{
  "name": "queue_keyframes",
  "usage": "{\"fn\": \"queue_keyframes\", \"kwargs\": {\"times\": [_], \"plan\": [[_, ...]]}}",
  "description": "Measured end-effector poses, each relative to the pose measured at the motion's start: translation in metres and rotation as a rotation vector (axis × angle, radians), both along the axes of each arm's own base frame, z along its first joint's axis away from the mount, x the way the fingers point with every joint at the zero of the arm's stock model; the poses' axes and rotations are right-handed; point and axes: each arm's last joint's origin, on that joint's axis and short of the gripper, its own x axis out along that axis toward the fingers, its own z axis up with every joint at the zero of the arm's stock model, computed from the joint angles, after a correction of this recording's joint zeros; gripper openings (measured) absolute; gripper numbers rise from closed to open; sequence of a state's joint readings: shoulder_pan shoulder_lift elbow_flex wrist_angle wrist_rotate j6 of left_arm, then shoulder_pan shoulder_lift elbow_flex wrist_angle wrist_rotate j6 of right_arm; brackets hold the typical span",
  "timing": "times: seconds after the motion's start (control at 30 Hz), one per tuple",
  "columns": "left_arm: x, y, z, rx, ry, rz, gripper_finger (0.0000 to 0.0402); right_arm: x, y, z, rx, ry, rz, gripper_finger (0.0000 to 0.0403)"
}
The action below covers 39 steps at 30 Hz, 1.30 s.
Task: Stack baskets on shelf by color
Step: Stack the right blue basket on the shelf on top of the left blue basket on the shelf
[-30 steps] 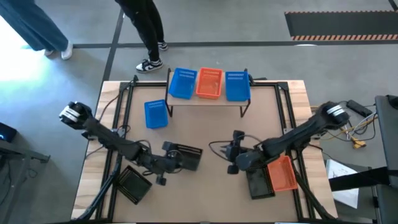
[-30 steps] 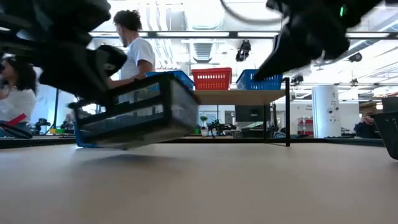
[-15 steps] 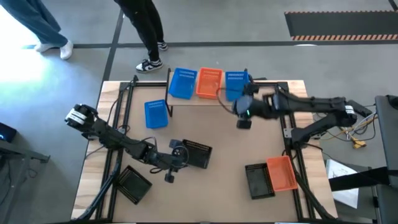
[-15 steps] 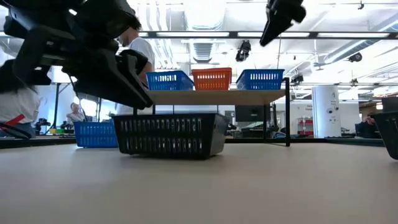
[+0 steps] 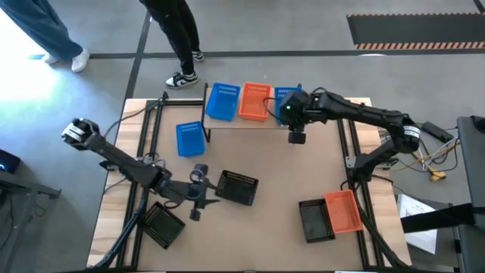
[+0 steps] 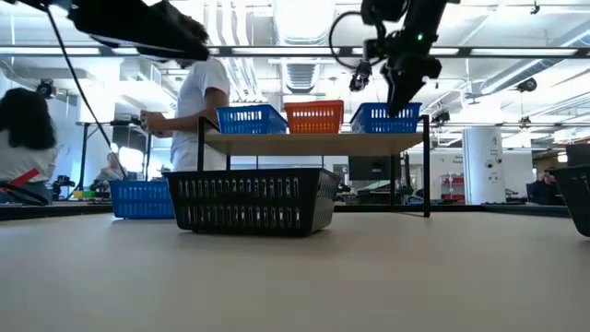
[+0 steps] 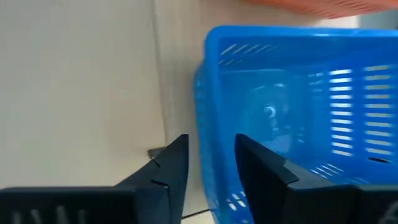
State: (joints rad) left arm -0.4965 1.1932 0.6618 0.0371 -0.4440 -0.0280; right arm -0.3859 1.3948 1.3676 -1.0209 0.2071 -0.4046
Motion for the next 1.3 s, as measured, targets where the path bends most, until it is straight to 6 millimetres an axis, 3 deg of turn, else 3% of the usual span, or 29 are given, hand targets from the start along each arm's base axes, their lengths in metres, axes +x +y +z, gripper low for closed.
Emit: {"fn": "queue_keyframes", "kwargs": {"times": [0.17,0.23,0.4,0.53,0.67,0.83,0.97,1.07,1.3], "plan": [[-0.023,0.009,-0.013,-0.031,0.007,0.150,0.0145,0.003,0.002,-0.002,-0.010,0.019,-0.022,0.0045],[-0.029,0.012,-0.024,-0.062,0.021,0.185,0.0145,0.003,0.005,0.008,-0.025,0.004,-0.060,0.0019],[-0.042,0.018,-0.055,-0.126,0.066,0.264,0.0145,0.007,0.024,0.051,-0.213,-0.045,-0.156,0.0009],[-0.049,0.024,-0.077,-0.149,0.036,0.353,0.0145,0.033,0.034,0.093,-0.236,-0.293,-0.122,0.0009],[-0.052,0.028,-0.092,-0.172,-0.019,0.391,0.0145,0.077,0.029,0.111,-0.151,-0.444,0.002,0.0009],[-0.050,0.027,-0.099,-0.209,-0.063,0.389,0.0145,0.141,0.013,0.098,-0.077,-0.486,0.097,0.0009],[-0.046,0.024,-0.102,-0.221,-0.083,0.384,0.0145,0.178,0.000,0.077,-0.092,-0.508,0.099,0.0009],[-0.043,0.022,-0.104,-0.232,-0.096,0.383,0.0145,0.183,-0.008,0.059,-0.078,-0.472,0.069,0.0009],[-0.036,0.017,-0.107,-0.248,-0.114,0.376,0.0145,0.178,-0.017,0.051,-0.008,-0.436,0.017,0.0009]]}}
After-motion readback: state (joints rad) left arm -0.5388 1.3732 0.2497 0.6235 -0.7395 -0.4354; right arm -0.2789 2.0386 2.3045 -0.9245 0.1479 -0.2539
